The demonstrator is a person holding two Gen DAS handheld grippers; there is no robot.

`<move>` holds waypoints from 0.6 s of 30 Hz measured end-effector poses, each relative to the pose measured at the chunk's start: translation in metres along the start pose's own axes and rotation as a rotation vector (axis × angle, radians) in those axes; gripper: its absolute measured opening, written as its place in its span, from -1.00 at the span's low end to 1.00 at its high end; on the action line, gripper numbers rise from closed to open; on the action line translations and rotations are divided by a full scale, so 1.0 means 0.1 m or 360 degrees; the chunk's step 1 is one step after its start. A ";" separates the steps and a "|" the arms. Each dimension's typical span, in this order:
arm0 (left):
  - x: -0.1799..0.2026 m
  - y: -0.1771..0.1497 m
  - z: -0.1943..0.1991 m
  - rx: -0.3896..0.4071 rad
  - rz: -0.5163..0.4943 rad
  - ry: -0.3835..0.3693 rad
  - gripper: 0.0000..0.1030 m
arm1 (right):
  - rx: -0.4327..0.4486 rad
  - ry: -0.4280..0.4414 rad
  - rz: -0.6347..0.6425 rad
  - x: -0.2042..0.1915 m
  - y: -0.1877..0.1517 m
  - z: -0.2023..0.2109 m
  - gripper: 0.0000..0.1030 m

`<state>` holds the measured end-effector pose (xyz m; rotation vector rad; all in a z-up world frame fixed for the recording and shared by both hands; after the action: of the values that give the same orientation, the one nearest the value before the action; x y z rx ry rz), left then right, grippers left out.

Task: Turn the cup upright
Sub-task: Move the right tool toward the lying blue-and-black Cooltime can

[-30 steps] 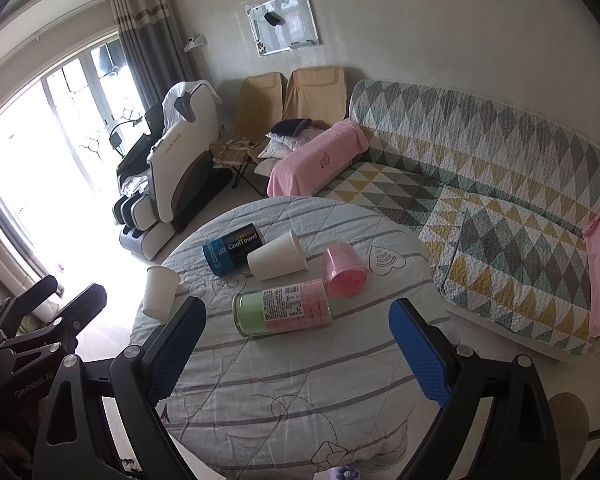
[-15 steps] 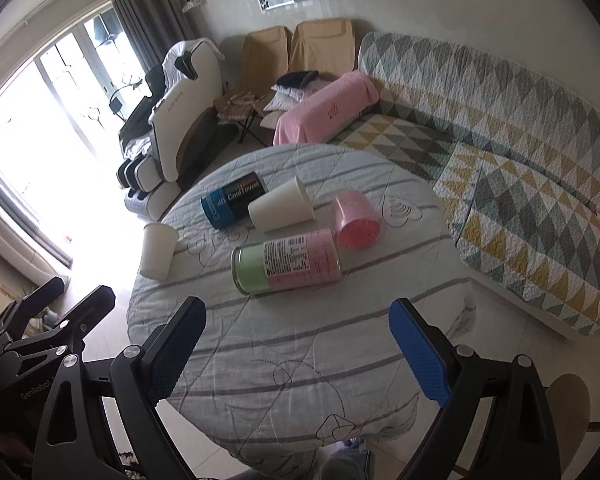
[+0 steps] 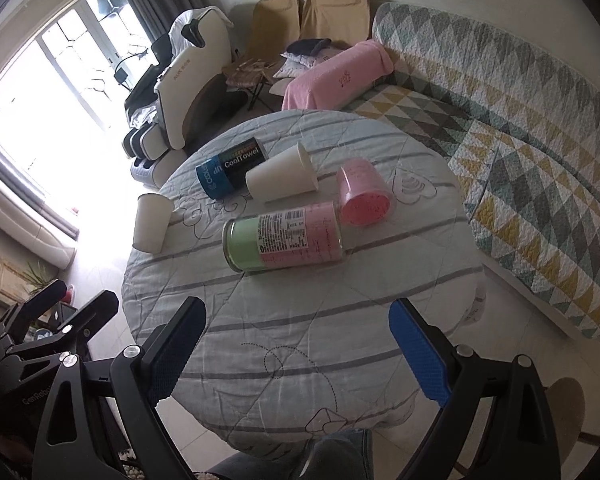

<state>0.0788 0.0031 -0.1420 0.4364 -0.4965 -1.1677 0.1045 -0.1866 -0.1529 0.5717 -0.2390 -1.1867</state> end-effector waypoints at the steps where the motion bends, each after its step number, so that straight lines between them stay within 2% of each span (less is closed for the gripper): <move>1: -0.01 0.02 -0.01 0.0001 0.0011 0.0008 1.00 | 0.0015 0.0025 0.0023 -0.01 0.04 0.01 0.83; 7: -0.14 0.09 -0.04 -0.0020 0.0177 0.0070 1.00 | 0.0048 0.0151 0.0303 -0.10 0.42 -0.09 0.83; 14: -0.38 0.13 -0.11 -0.0045 0.0325 0.0171 1.00 | 0.0072 0.0083 0.0790 -0.21 1.00 -0.34 0.83; 18: -0.55 0.27 -0.24 -0.0094 0.0398 0.0211 1.00 | 0.0066 0.0241 0.1010 -0.47 1.35 -0.56 0.83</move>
<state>0.0957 0.0657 -0.1538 0.3859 -0.3885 -0.9040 0.2211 -0.0922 -0.1214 0.5623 -0.2888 -0.5236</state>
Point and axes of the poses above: each gripper's, at about its wrist camera, not at the fingertips, and z roughly against the way its jaws point, x to its right, y to its top, the point moved 9 cm from there along -z, roughly the way its jaws point, and after that the axes turned 15 degrees about z, right-handed, at the moved point
